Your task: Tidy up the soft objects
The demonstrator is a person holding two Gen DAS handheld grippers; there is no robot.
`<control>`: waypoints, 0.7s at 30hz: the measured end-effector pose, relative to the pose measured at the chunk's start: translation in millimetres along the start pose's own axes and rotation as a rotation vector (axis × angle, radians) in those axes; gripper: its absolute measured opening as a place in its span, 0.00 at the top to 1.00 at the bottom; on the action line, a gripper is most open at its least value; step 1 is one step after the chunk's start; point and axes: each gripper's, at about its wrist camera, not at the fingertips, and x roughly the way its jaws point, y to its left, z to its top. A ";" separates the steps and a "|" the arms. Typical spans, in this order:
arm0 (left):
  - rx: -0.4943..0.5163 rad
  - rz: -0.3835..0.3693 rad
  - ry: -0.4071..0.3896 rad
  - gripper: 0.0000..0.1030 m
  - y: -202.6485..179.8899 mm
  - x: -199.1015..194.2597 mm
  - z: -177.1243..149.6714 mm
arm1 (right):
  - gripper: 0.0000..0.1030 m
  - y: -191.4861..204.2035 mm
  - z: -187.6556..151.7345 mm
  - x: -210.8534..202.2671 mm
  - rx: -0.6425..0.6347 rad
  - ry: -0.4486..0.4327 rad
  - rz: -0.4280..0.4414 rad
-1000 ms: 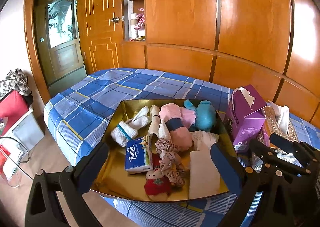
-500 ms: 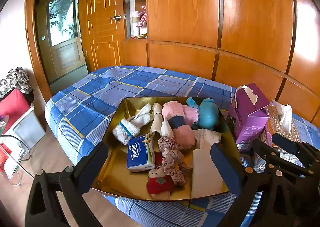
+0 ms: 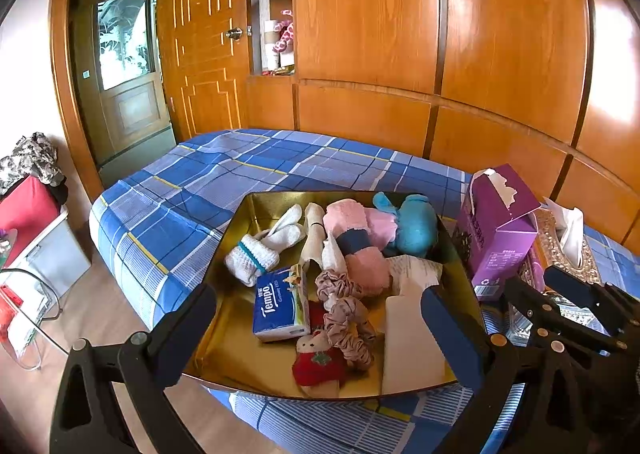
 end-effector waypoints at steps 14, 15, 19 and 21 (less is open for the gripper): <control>0.000 0.000 -0.001 0.00 1.5 -0.7 -0.8 | 0.50 -0.5 -1.4 -0.9 -0.002 0.000 -0.002; -0.001 0.000 -0.001 0.00 1.6 -1.0 -1.1 | 0.50 -0.3 -1.3 -0.8 -0.001 0.000 -0.003; -0.005 0.003 0.001 0.00 1.8 -1.2 -1.1 | 0.50 -0.1 -2.2 -1.2 -0.007 0.003 -0.007; -0.003 0.008 -0.001 0.00 1.7 -1.4 -1.3 | 0.50 -0.2 -2.6 -1.5 -0.006 0.003 -0.007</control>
